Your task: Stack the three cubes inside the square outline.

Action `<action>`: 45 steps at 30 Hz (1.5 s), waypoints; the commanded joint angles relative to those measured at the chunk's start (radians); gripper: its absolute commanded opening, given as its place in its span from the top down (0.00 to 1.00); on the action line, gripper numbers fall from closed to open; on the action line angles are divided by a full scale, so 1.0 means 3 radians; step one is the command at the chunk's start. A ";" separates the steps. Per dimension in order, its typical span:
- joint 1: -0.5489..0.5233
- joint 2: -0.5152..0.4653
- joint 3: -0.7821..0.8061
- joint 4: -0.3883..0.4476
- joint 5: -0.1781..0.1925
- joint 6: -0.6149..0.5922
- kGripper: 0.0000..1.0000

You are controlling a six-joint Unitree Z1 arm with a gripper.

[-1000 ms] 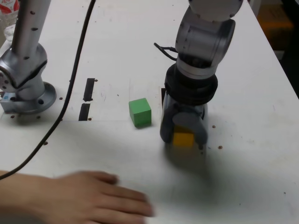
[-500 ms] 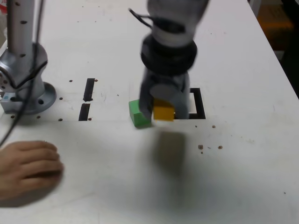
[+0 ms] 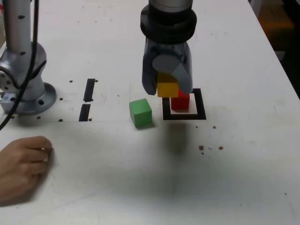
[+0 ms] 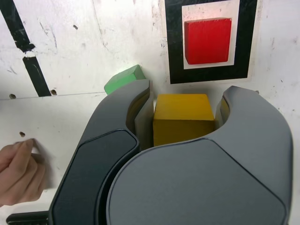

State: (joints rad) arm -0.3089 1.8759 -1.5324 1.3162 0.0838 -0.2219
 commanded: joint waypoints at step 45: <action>0.0621 0.0111 0.0017 -0.0136 -0.0011 0.0745 0.25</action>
State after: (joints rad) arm -0.1247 1.9374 -1.5310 1.2674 0.0765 0.0006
